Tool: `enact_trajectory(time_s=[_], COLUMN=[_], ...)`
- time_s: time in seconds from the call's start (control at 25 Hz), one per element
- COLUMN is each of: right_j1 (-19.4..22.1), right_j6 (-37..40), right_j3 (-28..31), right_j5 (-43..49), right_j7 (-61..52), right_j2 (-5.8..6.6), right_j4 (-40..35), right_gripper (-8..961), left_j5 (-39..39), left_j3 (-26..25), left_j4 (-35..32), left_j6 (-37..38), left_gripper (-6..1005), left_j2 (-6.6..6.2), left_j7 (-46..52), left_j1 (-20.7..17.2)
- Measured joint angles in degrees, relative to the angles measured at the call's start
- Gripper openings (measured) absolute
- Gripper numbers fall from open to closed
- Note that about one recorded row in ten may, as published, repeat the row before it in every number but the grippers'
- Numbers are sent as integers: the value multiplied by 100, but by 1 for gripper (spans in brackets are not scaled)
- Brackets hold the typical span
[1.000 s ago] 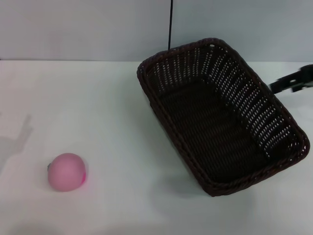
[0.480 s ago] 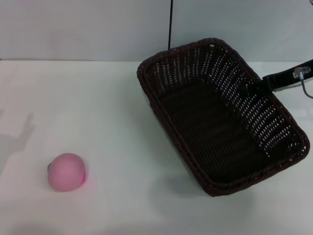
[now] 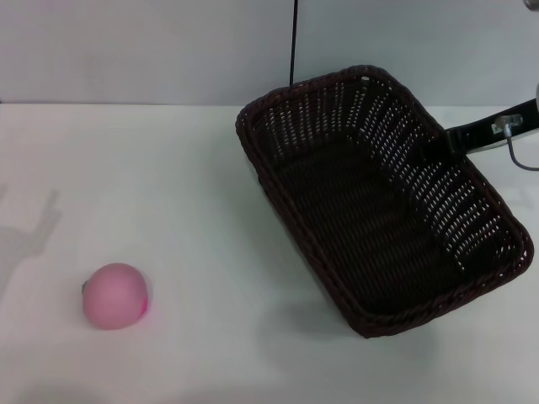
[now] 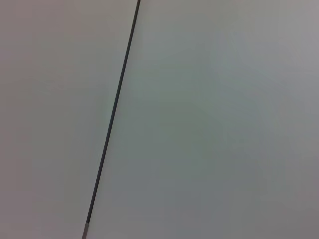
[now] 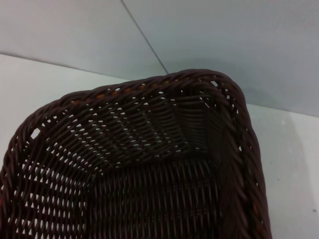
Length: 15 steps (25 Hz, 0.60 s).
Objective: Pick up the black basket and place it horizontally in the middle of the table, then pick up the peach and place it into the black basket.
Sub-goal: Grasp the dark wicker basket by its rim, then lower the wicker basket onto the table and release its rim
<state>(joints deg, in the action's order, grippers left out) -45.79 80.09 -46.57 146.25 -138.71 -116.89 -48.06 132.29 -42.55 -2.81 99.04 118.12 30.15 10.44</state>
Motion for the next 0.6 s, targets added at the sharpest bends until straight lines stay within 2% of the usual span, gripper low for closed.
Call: enact_trajectory(time_s=[0.2, 0.36, 0.4, 0.6], right_j1=[17, 68, 88, 117], right_j6=[236, 802, 1093, 1660], right_j3=[-135, -214, -310, -464], right_j5=[-7, -14, -14, -1], right_j7=[102, 430, 634, 1427], right_j2=[13, 6, 4, 45], right_j4=[-208, -849, -1200, -1871], right_gripper=[309, 179, 147, 143], left_j5=[-2, -3, -2, -9], left_j3=[-7, -7, -8, -25], left_j4=[-25, -58, -60, -56], left_j6=[0, 0, 1, 15], left_gripper=[751, 748, 748, 744], left_j2=[-4, -7, -9, -13], left_j7=[0, 0, 0, 0], left_j1=[1, -16, -34, -121])
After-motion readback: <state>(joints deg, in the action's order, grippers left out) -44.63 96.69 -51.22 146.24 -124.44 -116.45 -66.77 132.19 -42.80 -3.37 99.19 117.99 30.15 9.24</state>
